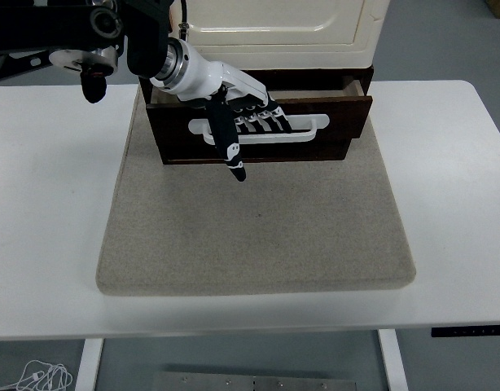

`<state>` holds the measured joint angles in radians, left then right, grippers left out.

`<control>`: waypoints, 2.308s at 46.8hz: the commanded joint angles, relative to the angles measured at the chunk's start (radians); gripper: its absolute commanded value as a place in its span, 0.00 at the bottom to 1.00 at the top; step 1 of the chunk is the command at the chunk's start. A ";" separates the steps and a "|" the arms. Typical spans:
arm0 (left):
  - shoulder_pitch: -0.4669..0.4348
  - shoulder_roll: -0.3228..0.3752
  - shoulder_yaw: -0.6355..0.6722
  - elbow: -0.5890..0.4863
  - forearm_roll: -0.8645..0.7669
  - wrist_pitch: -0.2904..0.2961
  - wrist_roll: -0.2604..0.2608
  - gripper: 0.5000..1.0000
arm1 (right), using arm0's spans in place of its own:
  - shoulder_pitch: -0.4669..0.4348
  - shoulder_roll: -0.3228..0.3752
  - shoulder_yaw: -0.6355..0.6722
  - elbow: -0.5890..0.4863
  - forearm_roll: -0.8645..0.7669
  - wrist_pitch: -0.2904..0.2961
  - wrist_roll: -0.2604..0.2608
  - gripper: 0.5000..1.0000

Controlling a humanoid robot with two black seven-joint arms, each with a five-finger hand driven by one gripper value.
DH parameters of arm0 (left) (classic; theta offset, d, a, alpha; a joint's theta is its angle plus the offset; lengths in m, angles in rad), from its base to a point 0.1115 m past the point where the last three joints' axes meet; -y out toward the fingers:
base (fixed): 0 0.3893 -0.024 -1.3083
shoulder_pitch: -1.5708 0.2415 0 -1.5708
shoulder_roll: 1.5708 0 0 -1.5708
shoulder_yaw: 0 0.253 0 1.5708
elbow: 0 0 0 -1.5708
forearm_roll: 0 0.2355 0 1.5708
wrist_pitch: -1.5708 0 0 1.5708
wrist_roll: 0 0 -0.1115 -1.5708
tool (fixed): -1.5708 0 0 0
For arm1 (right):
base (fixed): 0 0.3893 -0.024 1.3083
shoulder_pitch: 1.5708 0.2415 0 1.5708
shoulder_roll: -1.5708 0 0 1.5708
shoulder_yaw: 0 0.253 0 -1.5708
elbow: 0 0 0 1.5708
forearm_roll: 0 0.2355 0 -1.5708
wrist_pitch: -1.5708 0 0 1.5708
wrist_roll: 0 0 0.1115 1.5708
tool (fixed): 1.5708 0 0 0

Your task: Open the drawer under the combination cabinet

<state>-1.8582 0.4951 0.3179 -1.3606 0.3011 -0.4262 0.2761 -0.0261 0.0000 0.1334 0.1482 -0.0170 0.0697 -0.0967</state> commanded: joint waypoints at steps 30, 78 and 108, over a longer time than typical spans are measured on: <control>-0.013 0.033 -0.060 -0.005 -0.013 -0.128 0.002 1.00 | 0.000 0.000 0.000 0.001 0.000 0.001 0.000 0.86; 0.120 0.065 -0.818 0.139 -0.217 0.167 -0.215 1.00 | 0.000 0.000 0.000 0.001 0.000 -0.001 0.000 0.86; 0.321 0.071 -1.194 0.613 -0.217 0.589 -0.287 1.00 | 0.000 0.000 0.000 -0.001 0.000 -0.001 0.000 0.86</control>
<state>-1.5388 0.5674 -0.8759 -0.8284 0.0863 0.1483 -0.0121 -0.0263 0.0000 0.1334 0.1481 -0.0167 0.0696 -0.0968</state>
